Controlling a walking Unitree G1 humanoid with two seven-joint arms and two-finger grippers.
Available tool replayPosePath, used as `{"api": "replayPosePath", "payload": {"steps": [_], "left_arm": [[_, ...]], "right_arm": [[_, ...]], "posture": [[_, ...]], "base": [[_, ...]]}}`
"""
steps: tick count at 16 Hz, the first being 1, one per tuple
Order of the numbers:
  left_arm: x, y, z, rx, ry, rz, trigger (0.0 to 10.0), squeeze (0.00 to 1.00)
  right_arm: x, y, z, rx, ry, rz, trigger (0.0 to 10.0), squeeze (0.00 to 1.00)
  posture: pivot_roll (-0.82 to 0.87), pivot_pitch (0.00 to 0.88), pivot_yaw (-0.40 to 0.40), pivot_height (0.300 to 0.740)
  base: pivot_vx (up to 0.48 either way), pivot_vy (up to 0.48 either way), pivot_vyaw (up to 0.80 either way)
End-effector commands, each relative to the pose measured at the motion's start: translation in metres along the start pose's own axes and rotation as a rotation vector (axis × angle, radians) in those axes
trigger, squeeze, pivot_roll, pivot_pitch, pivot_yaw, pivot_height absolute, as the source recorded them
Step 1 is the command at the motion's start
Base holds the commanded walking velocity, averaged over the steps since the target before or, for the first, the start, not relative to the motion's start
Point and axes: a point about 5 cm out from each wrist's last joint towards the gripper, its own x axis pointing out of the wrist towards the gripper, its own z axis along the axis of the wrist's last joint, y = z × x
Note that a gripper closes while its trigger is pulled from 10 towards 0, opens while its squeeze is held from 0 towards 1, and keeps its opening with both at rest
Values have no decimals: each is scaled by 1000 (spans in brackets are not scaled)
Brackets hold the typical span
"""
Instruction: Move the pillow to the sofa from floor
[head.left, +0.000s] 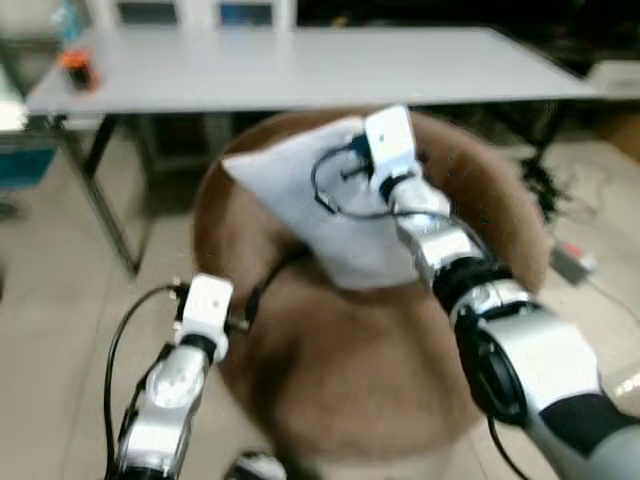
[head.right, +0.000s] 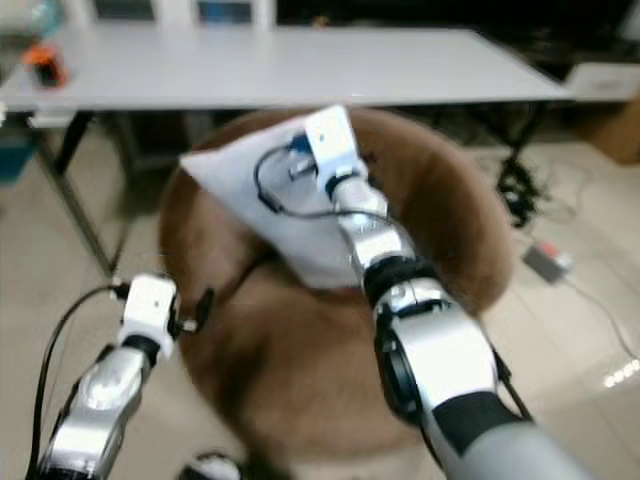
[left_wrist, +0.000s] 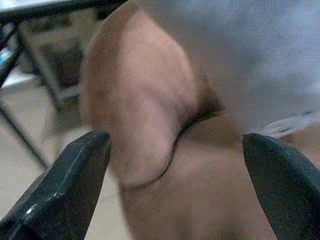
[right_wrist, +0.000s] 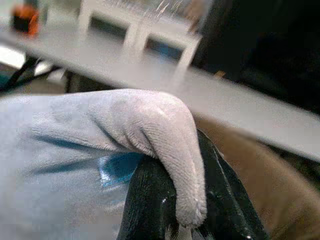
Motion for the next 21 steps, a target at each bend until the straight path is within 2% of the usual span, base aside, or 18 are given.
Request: {"api": "replayPosePath", "payload": {"steps": [1,5,12,15,18,21], "left_arm": [[-3,2,6,11,-25,20,10000,0],[-12,0,-1,0,4,51,10000,0],[-19,-6,-4,-24,26,65,10000,0],[-17,-5,-3,-37,20,72,10000,0],[-12,-6,2,-33,17,56,10000,0],[-11,-6,0,-26,29,37,10000,0]], "right_arm": [[5,-3,13,-28,-23,-3,10000,0],[4,4,6,-40,15,16,10000,0],[4,4,4,-58,30,20,10000,0],[3,6,2,-70,35,28,10000,0],[4,-1,6,-42,18,-15,10000,0],[4,-17,7,-17,23,-84,10000,0]], "posture": [[288,49,-86,740],[306,55,-116,740],[320,57,-140,740],[315,53,-140,740],[309,45,-135,740],[301,38,-121,740]], "base": [[0,0,0],[0,0,0],[0,0,0],[0,0,0],[300,0,0],[466,0,0]]}}
